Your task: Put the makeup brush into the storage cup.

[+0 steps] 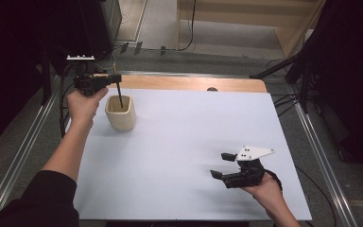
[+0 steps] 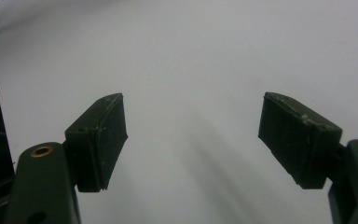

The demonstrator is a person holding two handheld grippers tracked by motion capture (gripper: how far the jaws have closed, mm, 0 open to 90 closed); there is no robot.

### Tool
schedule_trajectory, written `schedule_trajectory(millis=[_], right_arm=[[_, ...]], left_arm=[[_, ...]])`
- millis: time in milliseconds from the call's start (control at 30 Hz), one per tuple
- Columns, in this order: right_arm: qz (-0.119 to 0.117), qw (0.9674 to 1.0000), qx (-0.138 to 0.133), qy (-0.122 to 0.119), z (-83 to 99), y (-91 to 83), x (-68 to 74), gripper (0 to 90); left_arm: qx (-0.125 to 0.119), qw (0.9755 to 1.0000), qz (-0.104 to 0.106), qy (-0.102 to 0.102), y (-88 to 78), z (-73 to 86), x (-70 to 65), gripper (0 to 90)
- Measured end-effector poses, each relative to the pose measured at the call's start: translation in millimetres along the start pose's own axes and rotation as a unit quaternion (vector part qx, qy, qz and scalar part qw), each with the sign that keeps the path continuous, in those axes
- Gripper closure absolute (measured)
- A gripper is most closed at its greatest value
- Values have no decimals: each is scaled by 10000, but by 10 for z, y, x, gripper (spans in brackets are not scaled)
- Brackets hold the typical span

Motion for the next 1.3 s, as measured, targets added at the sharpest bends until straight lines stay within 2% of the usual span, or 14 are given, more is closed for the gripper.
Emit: schedule_trajectory(millis=[67,500,700,1000,1067,1167,1233,1300], right_arm=[[-3,10000,-2,8,0,0,1,241],[-1,10000,15,15,0,3,1,241],[-3,10000,-3,11,-4,2,0,241],[5,10000,-7,5,-6,2,-3,241],[2,10000,-15,13,-7,2,-1,241],[15,10000,-5,1,-3,3,-7,241],[15,10000,9,8,-1,3,-7,241],[3,10000,12,10,-2,3,-1,241]], left_arm=[[25,10000,-11,-54,8,33,24,832],[145,9999,-38,-34,75,191,67,831],[153,9998,8,-106,82,252,89,830],[199,9997,57,-139,70,270,86,822],[214,9996,90,-128,53,265,76,753],[110,9998,53,-147,17,240,77,492],[42,9999,-35,-87,-20,226,84,418],[28,9999,-48,-84,-50,219,96,384]])
Point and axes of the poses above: each handheld gripper's, and its own axes: y roughly forward along the jaws, z roughly out of its underside, x roughly to its left, the point moved 5 cm from there along y, roughly forward along the jaws, and after that the axes turned 6 degrees about -y, right-handed, at the moved point
